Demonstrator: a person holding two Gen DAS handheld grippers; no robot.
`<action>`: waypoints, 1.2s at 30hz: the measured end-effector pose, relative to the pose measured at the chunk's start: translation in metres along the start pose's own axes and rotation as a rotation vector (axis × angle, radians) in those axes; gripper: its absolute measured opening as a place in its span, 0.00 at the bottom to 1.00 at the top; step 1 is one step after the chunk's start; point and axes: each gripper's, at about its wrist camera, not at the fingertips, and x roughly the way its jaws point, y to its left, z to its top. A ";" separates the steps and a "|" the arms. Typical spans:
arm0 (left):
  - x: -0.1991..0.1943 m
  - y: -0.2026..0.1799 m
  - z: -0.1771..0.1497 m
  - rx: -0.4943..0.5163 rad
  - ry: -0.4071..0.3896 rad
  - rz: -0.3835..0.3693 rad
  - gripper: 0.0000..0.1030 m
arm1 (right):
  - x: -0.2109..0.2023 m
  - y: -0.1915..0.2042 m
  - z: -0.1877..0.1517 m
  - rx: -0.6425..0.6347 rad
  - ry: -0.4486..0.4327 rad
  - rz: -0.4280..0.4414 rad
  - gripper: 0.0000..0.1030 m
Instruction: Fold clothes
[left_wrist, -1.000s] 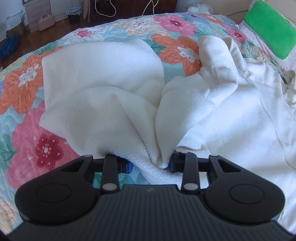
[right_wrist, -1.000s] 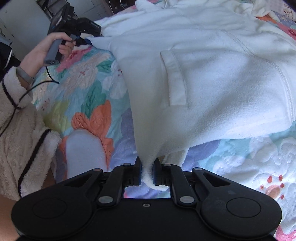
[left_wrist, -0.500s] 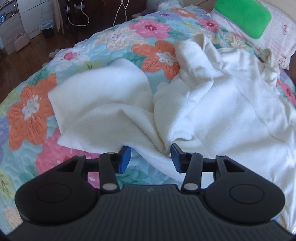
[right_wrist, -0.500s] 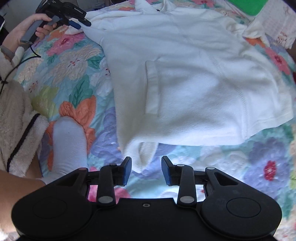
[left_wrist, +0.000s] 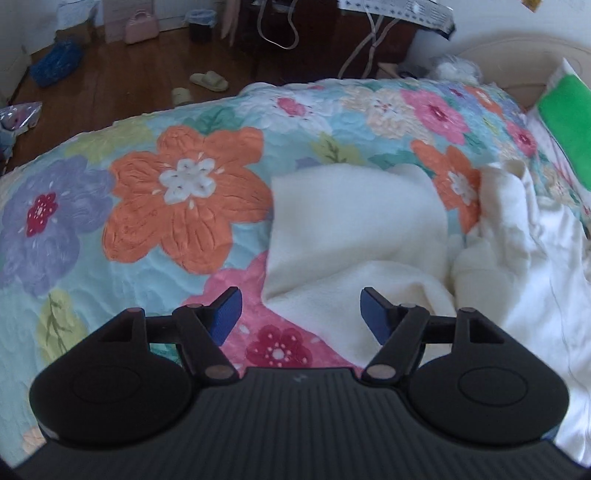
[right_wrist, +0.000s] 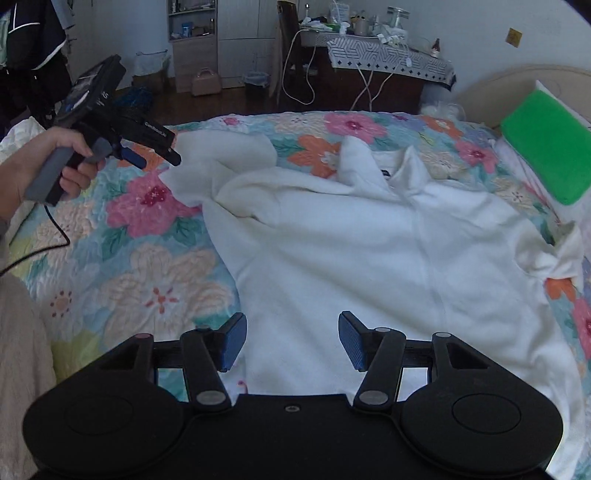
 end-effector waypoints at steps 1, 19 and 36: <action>0.005 0.001 0.000 -0.010 -0.030 0.013 0.68 | 0.011 0.001 0.006 0.011 -0.004 0.024 0.59; -0.007 -0.006 0.006 -0.062 -0.165 -0.345 0.03 | 0.085 0.020 0.036 -0.067 -0.076 -0.025 0.59; 0.065 -0.007 0.008 -0.110 -0.014 -0.242 0.66 | 0.101 0.003 0.008 0.008 0.014 -0.021 0.59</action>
